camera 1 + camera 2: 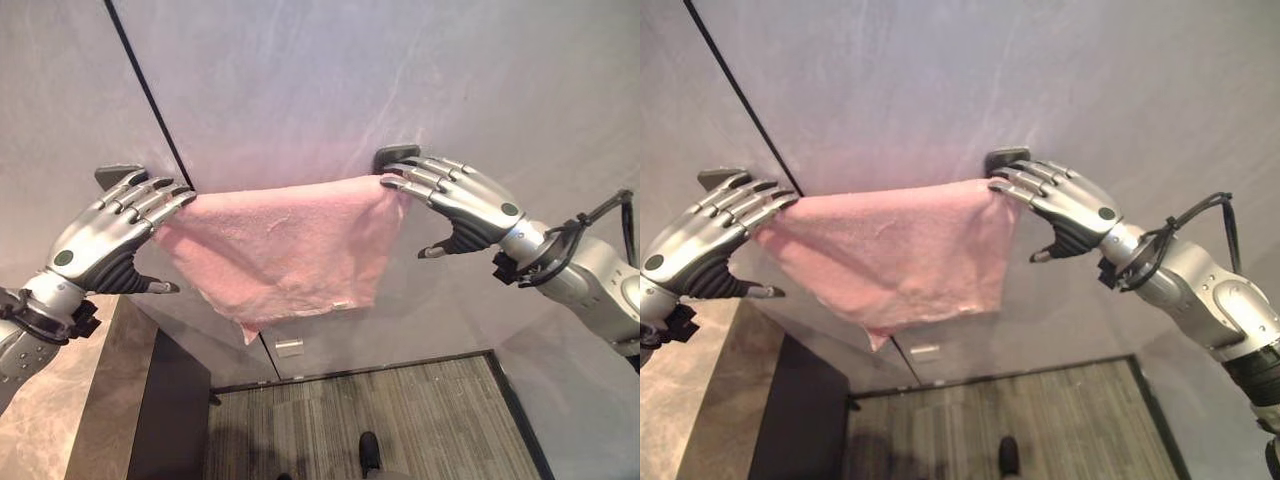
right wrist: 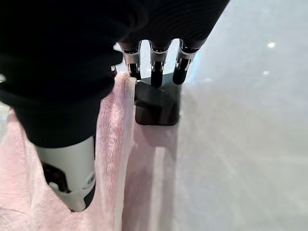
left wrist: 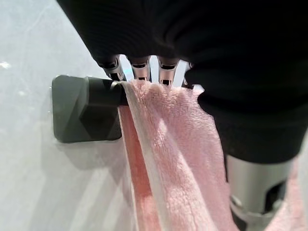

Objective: Put brush and paste in cup on sink, flatten towel.

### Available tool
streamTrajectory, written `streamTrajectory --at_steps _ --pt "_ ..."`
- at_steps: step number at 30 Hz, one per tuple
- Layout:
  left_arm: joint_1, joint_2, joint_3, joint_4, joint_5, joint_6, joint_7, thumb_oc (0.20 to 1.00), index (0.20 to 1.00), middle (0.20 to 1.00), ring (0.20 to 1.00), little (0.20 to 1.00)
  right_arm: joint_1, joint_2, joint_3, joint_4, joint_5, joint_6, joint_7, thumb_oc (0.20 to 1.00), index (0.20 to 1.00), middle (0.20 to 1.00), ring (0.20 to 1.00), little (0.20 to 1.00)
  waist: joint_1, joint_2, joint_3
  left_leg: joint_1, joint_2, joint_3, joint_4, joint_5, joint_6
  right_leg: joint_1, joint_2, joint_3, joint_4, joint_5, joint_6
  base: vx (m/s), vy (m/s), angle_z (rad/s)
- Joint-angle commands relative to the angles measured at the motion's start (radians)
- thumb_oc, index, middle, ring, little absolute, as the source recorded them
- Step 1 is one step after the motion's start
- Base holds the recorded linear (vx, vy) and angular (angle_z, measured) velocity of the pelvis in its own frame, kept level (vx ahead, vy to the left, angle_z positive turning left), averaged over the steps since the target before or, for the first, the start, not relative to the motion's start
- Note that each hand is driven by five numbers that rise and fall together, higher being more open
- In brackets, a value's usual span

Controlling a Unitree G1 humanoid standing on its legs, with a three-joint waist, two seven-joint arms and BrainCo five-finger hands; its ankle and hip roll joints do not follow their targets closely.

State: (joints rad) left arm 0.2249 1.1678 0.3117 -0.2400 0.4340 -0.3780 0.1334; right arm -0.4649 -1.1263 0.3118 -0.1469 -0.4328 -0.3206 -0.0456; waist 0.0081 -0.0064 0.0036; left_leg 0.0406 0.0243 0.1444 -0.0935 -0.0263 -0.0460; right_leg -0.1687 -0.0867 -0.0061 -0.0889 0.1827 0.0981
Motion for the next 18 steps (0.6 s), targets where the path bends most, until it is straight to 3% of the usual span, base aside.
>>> streamTrajectory --at_steps 1,13,18 --pt "0.078 -0.009 0.026 0.091 -0.023 0.026 -0.049 1.0 1.0 1.0 1.0 1.0 0.048 -0.031 -0.084 0.115 0.061 0.066 -0.031 1.0 1.0 1.0 1.0 1.0 -0.004 -0.032 -0.018 0.009 -0.023 -0.008 0.009 -0.018 -0.008 0.062 -0.096 -0.01 0.002 -0.026 0.11 0.0 0.0 0.0" --pt "0.059 -0.059 0.015 0.116 -0.025 0.045 -0.048 1.0 1.0 1.0 1.0 1.0 0.085 0.004 -0.107 0.111 0.067 0.069 0.0 1.0 1.0 1.0 1.0 1.0 0.003 -0.033 -0.028 0.03 -0.015 -0.004 0.015 -0.025 -0.01 0.083 -0.087 -0.009 0.002 -0.038 0.104 0.0 -0.003 -0.01" --pt "0.008 -0.167 -0.005 0.13 -0.049 0.052 0.007 1.0 1.0 1.0 1.0 1.0 0.105 0.059 -0.157 0.09 0.048 0.077 -0.038 1.0 1.0 1.0 1.0 1.0 0.001 -0.031 -0.035 0.037 -0.011 -0.005 0.021 -0.03 -0.011 0.094 -0.084 -0.011 0.002 -0.043 0.101 0.0 0.0 0.0"
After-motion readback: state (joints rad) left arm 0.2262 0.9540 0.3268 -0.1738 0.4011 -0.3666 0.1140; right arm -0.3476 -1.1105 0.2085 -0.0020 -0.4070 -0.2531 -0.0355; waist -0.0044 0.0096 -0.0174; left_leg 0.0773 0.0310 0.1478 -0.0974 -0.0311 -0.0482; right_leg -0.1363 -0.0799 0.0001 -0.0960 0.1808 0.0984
